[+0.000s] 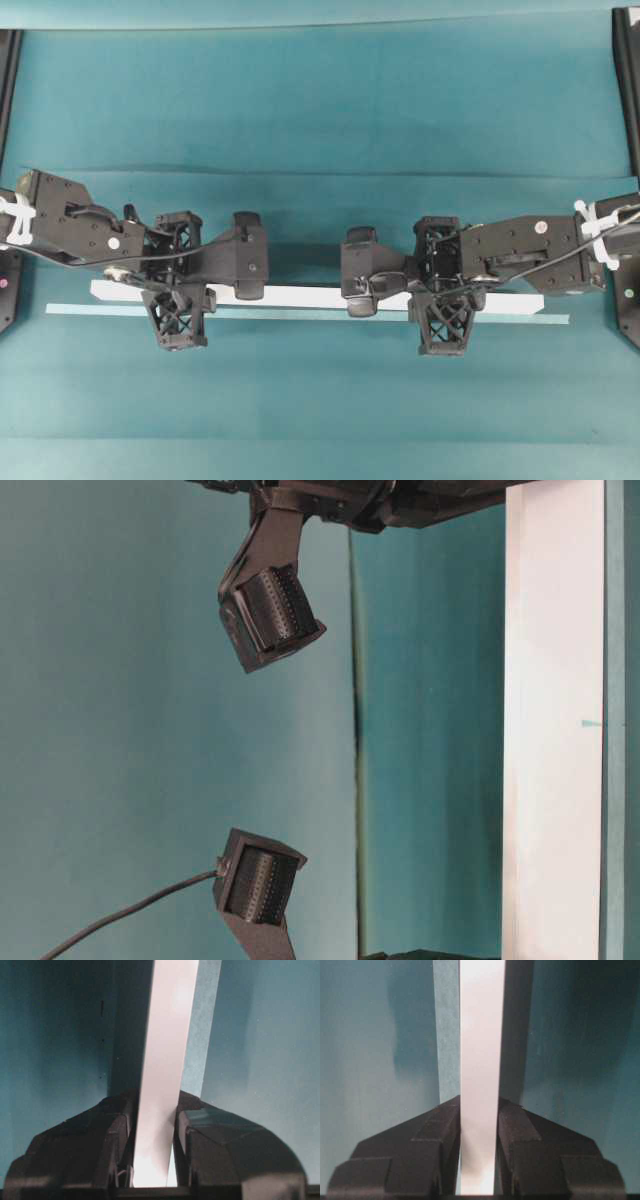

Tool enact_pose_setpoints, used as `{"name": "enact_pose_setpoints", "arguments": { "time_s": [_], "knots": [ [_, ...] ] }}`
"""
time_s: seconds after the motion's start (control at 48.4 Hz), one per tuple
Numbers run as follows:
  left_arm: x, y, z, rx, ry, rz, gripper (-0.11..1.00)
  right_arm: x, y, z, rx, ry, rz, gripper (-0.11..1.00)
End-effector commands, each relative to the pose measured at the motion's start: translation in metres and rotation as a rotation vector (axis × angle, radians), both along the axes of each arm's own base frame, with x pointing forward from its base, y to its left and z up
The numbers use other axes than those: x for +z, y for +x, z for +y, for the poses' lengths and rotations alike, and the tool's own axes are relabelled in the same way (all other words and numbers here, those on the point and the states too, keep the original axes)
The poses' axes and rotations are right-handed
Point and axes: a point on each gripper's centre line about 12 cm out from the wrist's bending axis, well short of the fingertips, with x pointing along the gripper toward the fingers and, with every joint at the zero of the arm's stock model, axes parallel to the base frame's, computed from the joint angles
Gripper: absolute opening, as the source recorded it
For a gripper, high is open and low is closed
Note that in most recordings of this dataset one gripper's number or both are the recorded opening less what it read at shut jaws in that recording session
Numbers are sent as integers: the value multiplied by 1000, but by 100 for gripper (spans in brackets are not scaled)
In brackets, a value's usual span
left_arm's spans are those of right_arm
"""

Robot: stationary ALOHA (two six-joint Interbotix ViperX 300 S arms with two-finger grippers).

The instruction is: Lift a wooden board with both hands.

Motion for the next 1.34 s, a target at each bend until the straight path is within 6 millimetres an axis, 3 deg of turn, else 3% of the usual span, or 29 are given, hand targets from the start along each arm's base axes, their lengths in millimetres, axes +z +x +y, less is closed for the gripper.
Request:
{"name": "enact_pose_setpoints", "arguments": {
  "time_s": [0.0, 0.103, 0.165, 0.331, 0.434, 0.475, 0.703, 0.889, 1.323],
  "knots": [
    [0, 1, -2, 4, -5, -8, 18, 1, 7, 2, 7, 0, -40, 21],
    [1, 2, -1, 8, -7, -15, 18, 1, 7, 2, 3, 3, -40, 22],
    [1, 2, -1, 9, -7, -18, 29, 1, 7, 3, 1, 4, -37, 24],
    [1, 3, -3, 2, -7, -31, 75, 0, 3, 2, 3, 4, -17, 68],
    [1, 3, -3, 1, -6, -29, 95, 0, 0, 2, 5, 1, -14, 91],
    [1, 3, -3, 2, -7, -31, 99, 0, 0, 2, 1, 1, -14, 94],
    [2, 4, -3, 2, -8, -35, 100, 9, -6, -2, 6, -13, -14, 95],
    [18, 5, -3, -2, -6, -80, 100, 35, -7, -5, 5, -25, -73, 95],
    [105, -7, -1, -21, 2, -305, 100, 123, -28, -13, -20, -25, -302, 95]
  ]
}}
